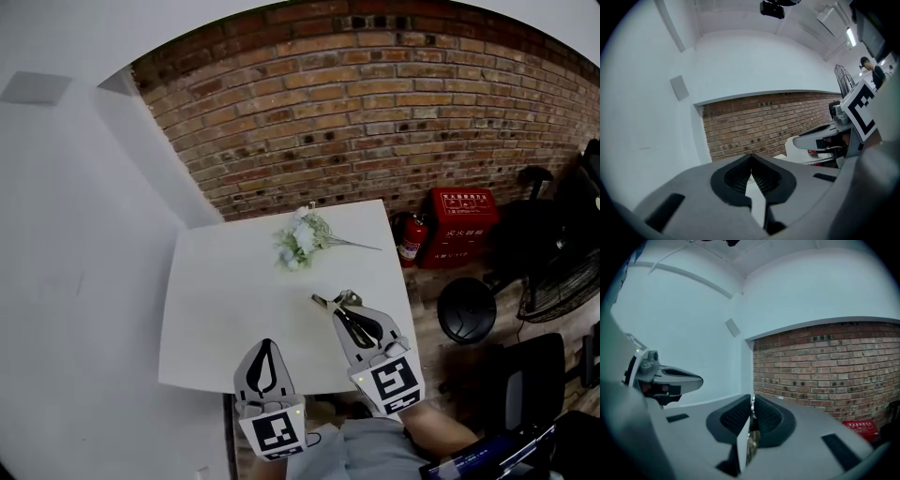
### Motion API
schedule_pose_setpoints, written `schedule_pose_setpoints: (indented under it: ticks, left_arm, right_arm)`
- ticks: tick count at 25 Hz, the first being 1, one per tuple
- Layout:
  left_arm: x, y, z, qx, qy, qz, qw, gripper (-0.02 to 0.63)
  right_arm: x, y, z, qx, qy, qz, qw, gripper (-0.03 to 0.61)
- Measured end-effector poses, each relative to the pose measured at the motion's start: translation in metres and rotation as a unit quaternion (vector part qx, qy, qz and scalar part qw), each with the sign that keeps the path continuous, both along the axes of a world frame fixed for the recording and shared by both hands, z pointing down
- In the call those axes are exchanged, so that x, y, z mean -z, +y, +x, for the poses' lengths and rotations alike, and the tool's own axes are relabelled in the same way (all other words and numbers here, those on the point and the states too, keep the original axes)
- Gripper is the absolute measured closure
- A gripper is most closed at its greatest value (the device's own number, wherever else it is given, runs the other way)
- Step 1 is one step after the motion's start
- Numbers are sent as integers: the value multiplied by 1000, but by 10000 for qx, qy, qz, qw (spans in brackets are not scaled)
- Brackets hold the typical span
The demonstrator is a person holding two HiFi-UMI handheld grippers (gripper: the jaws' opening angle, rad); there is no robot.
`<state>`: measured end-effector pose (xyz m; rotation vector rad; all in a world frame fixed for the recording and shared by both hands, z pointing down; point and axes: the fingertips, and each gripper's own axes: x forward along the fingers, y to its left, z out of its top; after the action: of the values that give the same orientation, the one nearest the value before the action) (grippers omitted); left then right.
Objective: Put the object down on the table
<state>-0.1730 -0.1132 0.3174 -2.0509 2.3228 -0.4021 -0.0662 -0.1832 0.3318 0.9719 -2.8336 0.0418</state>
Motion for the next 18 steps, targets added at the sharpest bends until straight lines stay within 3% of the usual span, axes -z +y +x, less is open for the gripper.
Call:
schedule_pose_setpoints:
  ticks: [8,18]
  left_arm:
    - [-19,-30,-34,-223,-51,-134,9996,604]
    - [-56,-54,-56,-378,292,-572,9972,604]
  right_arm:
    - [-21,-22,-31,-98,179,-241,9995,545]
    - [-65,-42,-51,-280,479,-635,9964,543]
